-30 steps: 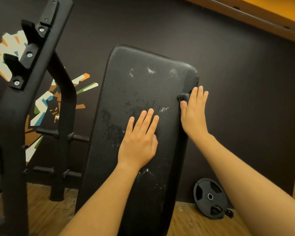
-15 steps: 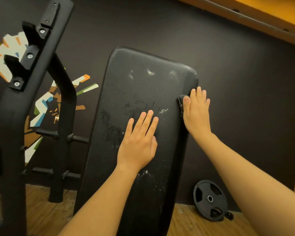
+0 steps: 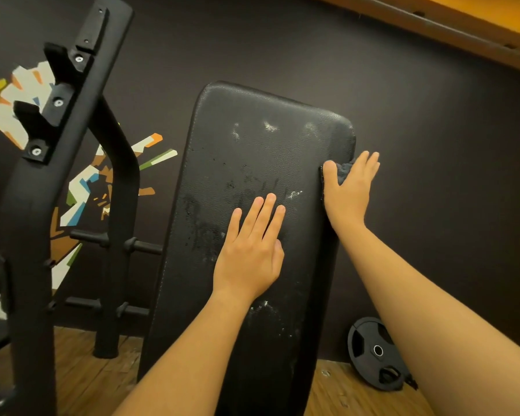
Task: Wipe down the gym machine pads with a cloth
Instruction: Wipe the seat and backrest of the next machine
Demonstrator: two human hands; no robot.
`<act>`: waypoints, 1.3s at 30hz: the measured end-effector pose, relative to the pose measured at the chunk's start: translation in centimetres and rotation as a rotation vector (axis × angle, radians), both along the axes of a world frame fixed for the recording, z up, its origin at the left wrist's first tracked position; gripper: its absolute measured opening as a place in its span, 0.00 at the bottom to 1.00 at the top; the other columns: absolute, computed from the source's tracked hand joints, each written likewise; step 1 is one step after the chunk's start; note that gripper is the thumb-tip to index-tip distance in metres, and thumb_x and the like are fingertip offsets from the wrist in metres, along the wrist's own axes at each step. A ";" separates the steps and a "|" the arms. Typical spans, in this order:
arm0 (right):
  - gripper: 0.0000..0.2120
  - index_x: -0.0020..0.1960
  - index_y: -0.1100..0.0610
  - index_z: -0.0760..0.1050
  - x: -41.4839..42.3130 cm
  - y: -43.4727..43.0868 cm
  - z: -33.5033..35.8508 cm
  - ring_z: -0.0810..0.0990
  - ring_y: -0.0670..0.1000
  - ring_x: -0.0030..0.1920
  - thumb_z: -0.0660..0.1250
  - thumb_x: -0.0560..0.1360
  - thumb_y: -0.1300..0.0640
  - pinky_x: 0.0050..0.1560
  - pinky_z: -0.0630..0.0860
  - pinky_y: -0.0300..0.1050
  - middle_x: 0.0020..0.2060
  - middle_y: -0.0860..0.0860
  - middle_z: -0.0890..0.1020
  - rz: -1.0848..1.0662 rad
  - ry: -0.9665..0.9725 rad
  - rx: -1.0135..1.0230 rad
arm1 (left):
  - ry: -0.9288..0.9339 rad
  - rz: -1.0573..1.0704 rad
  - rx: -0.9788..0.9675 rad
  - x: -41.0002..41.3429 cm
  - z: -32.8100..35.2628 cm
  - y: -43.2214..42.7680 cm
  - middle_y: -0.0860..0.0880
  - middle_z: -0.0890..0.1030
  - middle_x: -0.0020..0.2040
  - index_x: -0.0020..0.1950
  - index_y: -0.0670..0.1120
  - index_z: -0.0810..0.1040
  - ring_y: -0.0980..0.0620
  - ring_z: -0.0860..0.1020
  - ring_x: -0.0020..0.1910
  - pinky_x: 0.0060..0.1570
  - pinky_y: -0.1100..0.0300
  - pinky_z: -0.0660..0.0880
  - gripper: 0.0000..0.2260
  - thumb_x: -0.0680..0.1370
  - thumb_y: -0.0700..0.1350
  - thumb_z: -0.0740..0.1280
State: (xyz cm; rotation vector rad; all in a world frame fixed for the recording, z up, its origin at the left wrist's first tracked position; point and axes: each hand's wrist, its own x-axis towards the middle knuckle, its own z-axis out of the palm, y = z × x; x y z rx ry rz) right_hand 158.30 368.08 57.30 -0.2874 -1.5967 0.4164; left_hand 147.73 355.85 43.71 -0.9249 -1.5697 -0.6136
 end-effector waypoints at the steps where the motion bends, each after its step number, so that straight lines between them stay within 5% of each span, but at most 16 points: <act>1: 0.37 0.83 0.62 0.45 0.3 0.2 -0.5 0.38 0.52 0.82 0.60 0.85 0.47 0.80 0.46 0.48 0.83 0.55 0.42 0.004 -0.025 0.041 | 0.000 -0.002 0.002 0.0 0.0 0.0 0.45 0.54 0.83 0.83 0.46 0.56 0.45 0.52 0.82 0.79 0.41 0.54 0.28 0.83 0.51 0.52; 6: 0.36 0.83 0.61 0.42 2.3 1.5 -2.4 0.35 0.48 0.81 0.58 0.83 0.63 0.77 0.38 0.37 0.83 0.51 0.40 0.017 -0.211 0.239 | 0.004 0.003 0.008 0.1 0.0 0.0 0.45 0.54 0.83 0.83 0.46 0.57 0.46 0.52 0.82 0.79 0.42 0.53 0.27 0.83 0.51 0.53; 10: 0.39 0.84 0.60 0.43 3.1 1.4 -0.9 0.36 0.44 0.80 0.52 0.75 0.63 0.74 0.36 0.29 0.83 0.49 0.41 -0.001 -0.302 0.346 | 0.006 0.000 0.018 0.2 0.0 0.0 0.45 0.55 0.83 0.83 0.46 0.58 0.46 0.53 0.82 0.79 0.42 0.53 0.27 0.83 0.50 0.53; 16: 0.38 0.83 0.60 0.47 2.8 2.7 -0.9 0.36 0.46 0.81 0.53 0.75 0.61 0.81 0.36 0.46 0.82 0.49 0.43 -0.077 -0.375 0.568 | 0.004 0.001 0.012 0.1 0.1 0.0 0.45 0.55 0.83 0.83 0.46 0.57 0.46 0.52 0.82 0.79 0.41 0.54 0.27 0.83 0.50 0.53; 21: 0.28 0.83 0.58 0.47 1.3 2.0 -1.2 0.36 0.46 0.81 0.48 0.85 0.56 0.80 0.35 0.47 0.83 0.50 0.45 -0.078 -0.211 0.449 | 0.011 0.006 0.015 0.1 0.0 0.0 0.45 0.55 0.83 0.83 0.46 0.57 0.45 0.53 0.82 0.79 0.41 0.54 0.27 0.83 0.50 0.52; 26: 0.35 0.84 0.60 0.45 0.4 1.5 -2.1 0.39 0.59 0.82 0.59 0.84 0.53 0.80 0.39 0.55 0.83 0.58 0.42 -0.178 -0.017 0.267 | 0.014 0.002 0.018 0.1 0.0 0.1 0.45 0.55 0.83 0.83 0.46 0.57 0.45 0.52 0.82 0.79 0.42 0.53 0.27 0.83 0.50 0.52; 30: 0.35 0.84 0.59 0.45 -0.3 0.7 -2.7 0.41 0.57 0.83 0.56 0.85 0.47 0.81 0.47 0.60 0.83 0.55 0.46 -0.176 -0.004 0.089 | 0.011 -0.004 0.019 0.0 0.0 0.1 0.45 0.55 0.83 0.83 0.46 0.57 0.45 0.52 0.82 0.79 0.42 0.54 0.27 0.83 0.50 0.53; 34: 0.27 0.83 0.63 0.48 -0.3 0.9 -2.6 0.45 0.57 0.83 0.51 0.87 0.56 0.81 0.52 0.57 0.83 0.57 0.51 -0.235 -0.069 0.278 | 0.019 -0.013 0.029 0.1 0.0 0.1 0.44 0.56 0.83 0.83 0.45 0.58 0.45 0.54 0.82 0.79 0.41 0.55 0.27 0.83 0.50 0.53; 39: 0.26 0.83 0.63 0.48 0.1 1.5 0.3 0.42 0.59 0.83 0.49 0.87 0.58 0.81 0.44 0.55 0.83 0.58 0.48 -0.305 -0.220 0.442 | 0.021 -0.003 0.024 0.1 0.0 0.1 0.44 0.56 0.83 0.83 0.46 0.58 0.45 0.53 0.82 0.79 0.41 0.54 0.27 0.83 0.50 0.52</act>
